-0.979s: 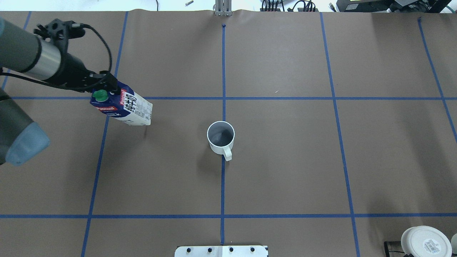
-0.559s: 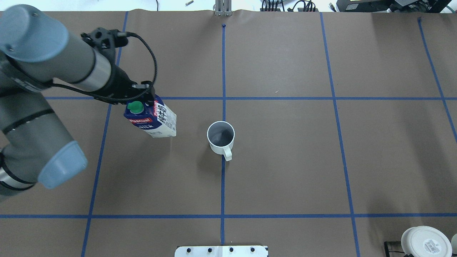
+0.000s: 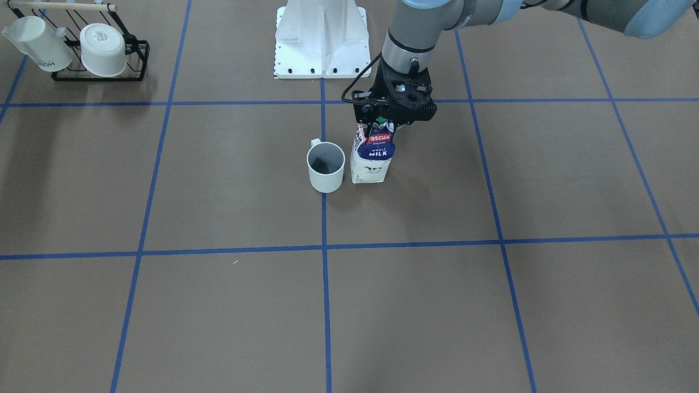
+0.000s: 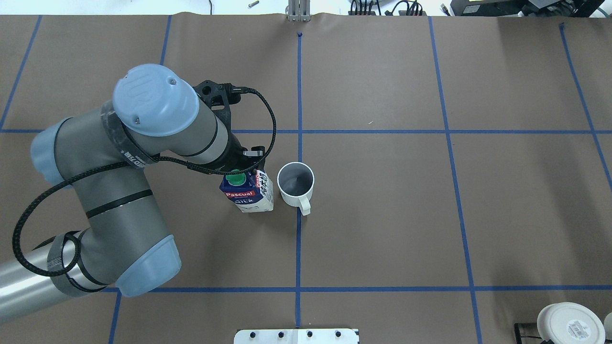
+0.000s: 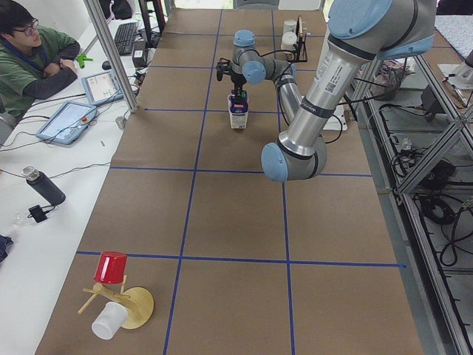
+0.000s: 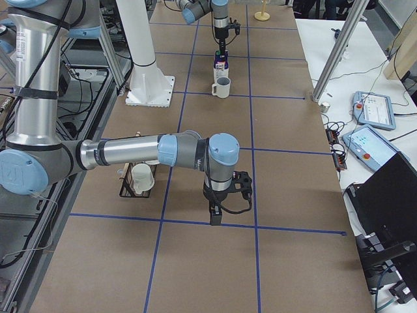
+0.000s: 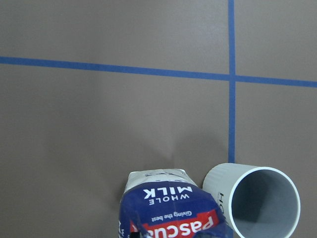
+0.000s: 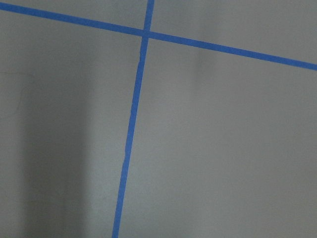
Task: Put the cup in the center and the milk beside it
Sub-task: 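Lower the milk carton beside the mug and open the left gripper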
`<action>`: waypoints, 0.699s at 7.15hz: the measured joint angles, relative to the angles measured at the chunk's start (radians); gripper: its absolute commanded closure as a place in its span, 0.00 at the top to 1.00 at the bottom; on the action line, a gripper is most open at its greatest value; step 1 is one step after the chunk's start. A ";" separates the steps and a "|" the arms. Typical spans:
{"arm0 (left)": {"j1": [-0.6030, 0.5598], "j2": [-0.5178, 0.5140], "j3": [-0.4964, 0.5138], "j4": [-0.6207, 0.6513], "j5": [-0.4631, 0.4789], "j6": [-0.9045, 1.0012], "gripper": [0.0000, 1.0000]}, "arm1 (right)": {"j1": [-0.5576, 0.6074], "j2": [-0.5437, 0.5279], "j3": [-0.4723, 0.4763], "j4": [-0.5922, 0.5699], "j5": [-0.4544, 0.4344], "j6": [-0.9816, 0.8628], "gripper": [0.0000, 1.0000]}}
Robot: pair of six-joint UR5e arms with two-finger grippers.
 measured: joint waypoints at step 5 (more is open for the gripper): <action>-0.005 0.009 -0.024 0.004 0.019 0.008 0.98 | 0.000 0.000 0.000 0.000 0.002 0.000 1.00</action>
